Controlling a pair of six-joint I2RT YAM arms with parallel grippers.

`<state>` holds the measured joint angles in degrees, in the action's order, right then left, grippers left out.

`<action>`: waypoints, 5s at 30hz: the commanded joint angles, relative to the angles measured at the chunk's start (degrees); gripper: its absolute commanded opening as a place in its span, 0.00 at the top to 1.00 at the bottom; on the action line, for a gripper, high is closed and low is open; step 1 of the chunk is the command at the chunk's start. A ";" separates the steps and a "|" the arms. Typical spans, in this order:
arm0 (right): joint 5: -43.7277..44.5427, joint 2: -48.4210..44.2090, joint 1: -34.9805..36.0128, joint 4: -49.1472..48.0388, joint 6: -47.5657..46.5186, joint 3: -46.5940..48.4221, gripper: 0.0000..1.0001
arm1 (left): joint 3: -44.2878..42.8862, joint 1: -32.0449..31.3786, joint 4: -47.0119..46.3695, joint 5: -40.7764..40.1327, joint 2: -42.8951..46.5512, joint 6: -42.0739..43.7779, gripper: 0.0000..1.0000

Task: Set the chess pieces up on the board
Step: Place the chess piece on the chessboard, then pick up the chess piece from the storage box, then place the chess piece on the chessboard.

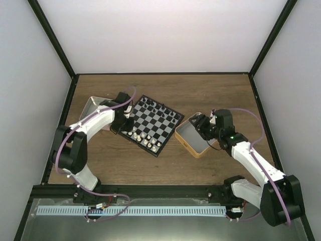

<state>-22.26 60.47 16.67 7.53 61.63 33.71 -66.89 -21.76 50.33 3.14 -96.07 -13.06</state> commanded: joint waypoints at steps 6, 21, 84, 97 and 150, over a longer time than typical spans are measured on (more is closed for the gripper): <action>17.43 4.24 -0.50 11.84 -15.68 7.24 0.39 | -0.69 0.29 -8.35 3.76 16.28 -0.41 0.64; 37.81 22.81 0.16 10.87 -11.71 13.25 0.57 | 11.61 0.28 -29.90 12.59 28.00 -6.14 0.53; -30.07 15.44 15.16 -13.29 -53.48 18.95 0.99 | 21.74 -0.90 -57.53 44.45 31.11 -33.12 0.02; -27.61 20.60 17.52 -11.22 -54.93 24.24 0.99 | 21.30 -2.48 -56.05 45.46 24.94 -40.38 0.50; -8.33 24.34 23.50 -66.93 16.29 3.74 0.64 | 28.53 -2.83 -77.89 36.31 27.13 -69.36 0.96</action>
<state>-34.74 83.74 39.62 -53.39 73.71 36.82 -39.22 -24.43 -24.62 40.10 -69.60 -80.84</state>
